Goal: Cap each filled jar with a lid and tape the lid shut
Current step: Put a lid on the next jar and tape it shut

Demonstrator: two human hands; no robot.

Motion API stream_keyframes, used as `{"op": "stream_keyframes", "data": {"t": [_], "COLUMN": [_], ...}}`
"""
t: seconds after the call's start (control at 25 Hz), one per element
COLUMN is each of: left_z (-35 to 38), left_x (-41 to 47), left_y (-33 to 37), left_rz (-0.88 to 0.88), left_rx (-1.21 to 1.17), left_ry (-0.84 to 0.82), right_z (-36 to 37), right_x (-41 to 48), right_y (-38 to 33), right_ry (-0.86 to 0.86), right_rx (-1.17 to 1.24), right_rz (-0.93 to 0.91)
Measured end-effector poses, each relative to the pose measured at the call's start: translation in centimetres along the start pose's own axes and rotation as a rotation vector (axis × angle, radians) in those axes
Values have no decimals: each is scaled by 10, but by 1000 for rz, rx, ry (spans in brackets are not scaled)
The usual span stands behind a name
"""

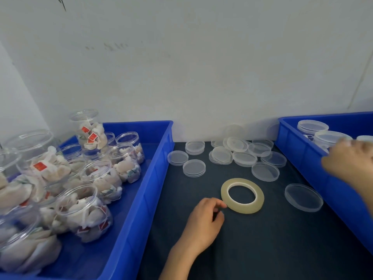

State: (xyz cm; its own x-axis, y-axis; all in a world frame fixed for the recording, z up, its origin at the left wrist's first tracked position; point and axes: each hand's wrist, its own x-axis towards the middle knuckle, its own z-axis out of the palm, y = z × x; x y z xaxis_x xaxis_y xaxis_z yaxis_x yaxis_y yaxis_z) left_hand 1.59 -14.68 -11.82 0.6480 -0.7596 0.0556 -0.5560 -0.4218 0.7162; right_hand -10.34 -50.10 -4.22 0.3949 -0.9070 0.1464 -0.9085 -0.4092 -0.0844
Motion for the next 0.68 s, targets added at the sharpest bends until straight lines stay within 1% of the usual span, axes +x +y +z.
{"op": "stream_keyframes", "data": {"t": [0.04, 0.08, 0.12, 0.16, 0.2, 0.24, 0.28, 0.32, 0.36, 0.4, 0.44, 0.48, 0.52, 0.56, 0.64, 0.68], "left_z": [-6, -14, -24, -38, -53, -71, -93, -115, -136, -156, -174, -188, -196, -198, -192, -188], "left_x": [-9, -19, -31, -43, -54, -66, -79, -91, -104, -115, -124, -130, -131, -129, -123, -120], "left_y": [6, 13, 22, 30, 36, 39, 35, 27, 15, 0, -19, -35, -52, -63, -80, -88], "left_rz": [61, 130, 185, 227, 257, 269, 241, 185, 76, -100, -304, -464, -567, -630, -657, -654], "left_rx": [167, 344, 499, 614, 695, 755, 807, 881, 955, 991, 983, 933, 875, 844, 809, 775], "left_ry": [47, 112, 190, 275, 370, 467, 530, 580, 604, 587, 551, 514, 464, 401, 318, 322], "right_z": [-1, -1, -3, -5, -9, -10, -11, -13, -16, -19, -21, -22, -23, -23, -20, -18], "right_x": [-31, -66, -105, -140, -171, -195, -219, -241, -261, -279, -294, -308, -320, -330, -342, -345], "right_y": [-25, -56, -90, -123, -151, -177, -202, -223, -241, -258, -273, -287, -299, -309, -322, -325], "right_ry": [154, 278, 312, 252, 187, 125, 68, 9, -57, -115, -157, -186, -217, -257, -309, -311], "right_rx": [-5, 92, 293, 494, 611, 677, 721, 780, 839, 885, 901, 893, 866, 817, 678, 623], "right_rz": [-160, -389, -626, -839, -1028, -1197, -1336, -1432, -1483, -1506, -1515, -1520, -1527, -1532, -1531, -1526]}}
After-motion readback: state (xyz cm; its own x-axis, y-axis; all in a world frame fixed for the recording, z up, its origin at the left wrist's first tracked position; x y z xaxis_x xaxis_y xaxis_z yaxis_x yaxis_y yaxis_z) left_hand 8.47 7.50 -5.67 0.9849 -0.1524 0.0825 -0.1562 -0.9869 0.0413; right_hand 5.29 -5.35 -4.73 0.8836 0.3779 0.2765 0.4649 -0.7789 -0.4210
